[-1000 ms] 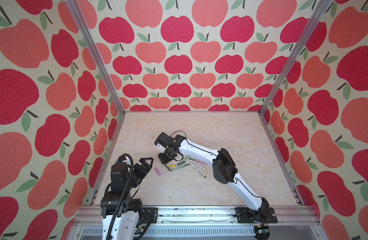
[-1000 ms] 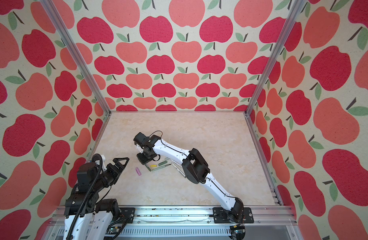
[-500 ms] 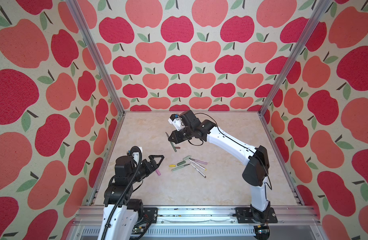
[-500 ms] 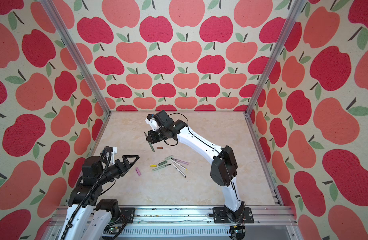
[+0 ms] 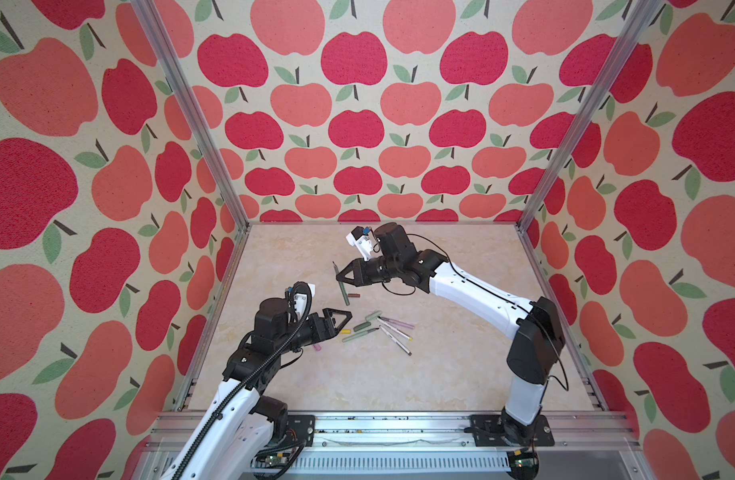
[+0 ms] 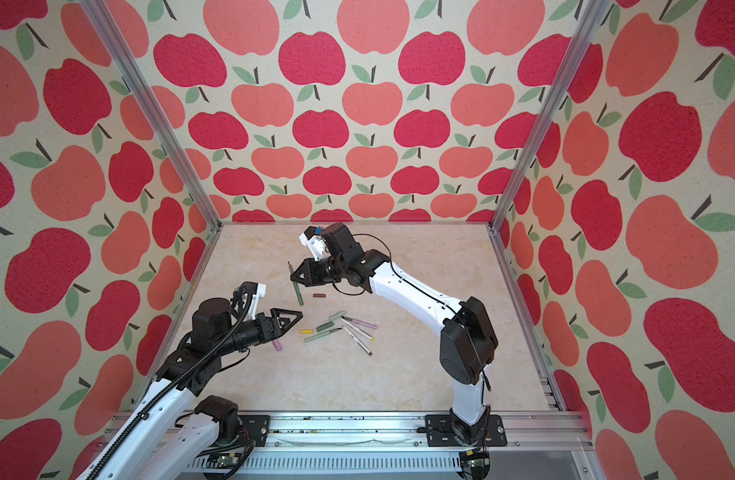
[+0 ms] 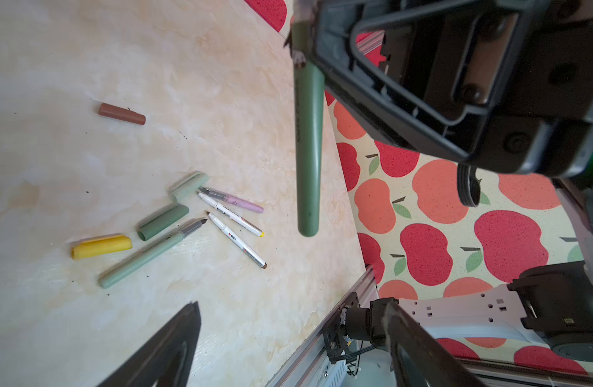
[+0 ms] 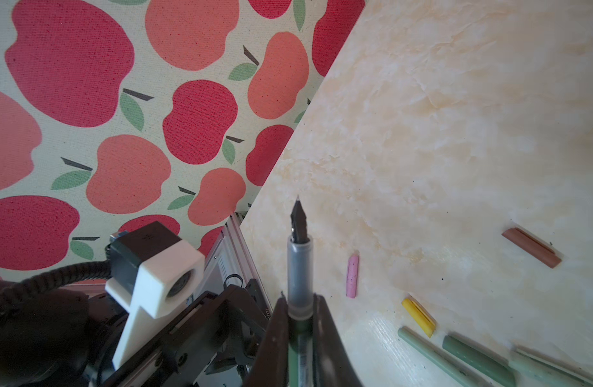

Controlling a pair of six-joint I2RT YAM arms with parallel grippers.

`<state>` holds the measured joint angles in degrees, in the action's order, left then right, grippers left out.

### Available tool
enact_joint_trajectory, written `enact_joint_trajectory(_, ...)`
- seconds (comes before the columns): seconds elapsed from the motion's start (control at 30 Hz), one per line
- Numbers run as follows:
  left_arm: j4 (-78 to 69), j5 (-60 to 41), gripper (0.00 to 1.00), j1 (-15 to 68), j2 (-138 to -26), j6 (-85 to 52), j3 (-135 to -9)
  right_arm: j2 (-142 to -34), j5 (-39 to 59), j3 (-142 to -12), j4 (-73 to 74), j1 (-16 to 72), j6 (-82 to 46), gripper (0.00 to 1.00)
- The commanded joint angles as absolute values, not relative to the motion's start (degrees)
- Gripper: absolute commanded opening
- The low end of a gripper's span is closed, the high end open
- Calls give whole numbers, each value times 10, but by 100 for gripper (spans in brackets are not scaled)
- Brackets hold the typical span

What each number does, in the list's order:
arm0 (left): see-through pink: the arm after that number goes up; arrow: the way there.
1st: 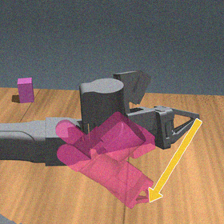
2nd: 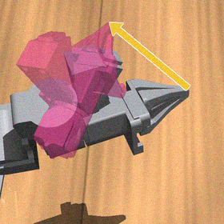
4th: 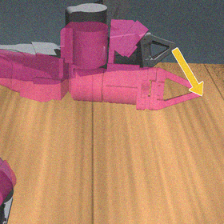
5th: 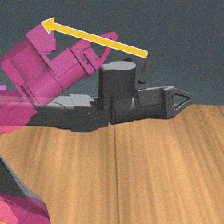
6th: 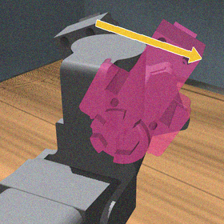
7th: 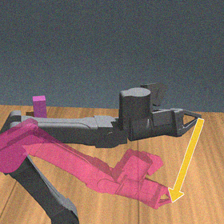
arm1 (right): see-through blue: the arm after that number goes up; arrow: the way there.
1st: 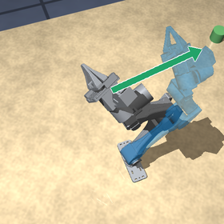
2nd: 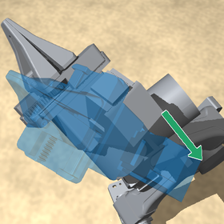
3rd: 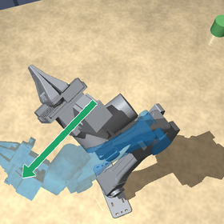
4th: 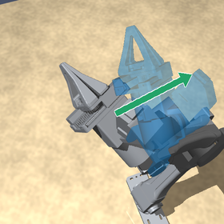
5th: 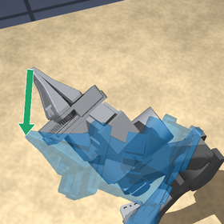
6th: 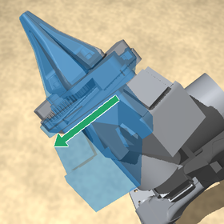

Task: Insert the pens into the pen caps
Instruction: 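Pass the fountain pen to the left gripper, closing it on the barrel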

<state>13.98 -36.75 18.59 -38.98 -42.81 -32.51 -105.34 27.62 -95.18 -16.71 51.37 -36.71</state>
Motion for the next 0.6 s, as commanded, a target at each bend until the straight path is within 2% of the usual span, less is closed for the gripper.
enact_joint_trajectory(0.0,47,-362,87,196,-403,-451,-337,-1024,303,-932,-113,518,-397,10)
enact_joint_trajectory(0.57,20,-322,69,205,-418,-476,-346,-991,344,-881,-50,527,-399,6)
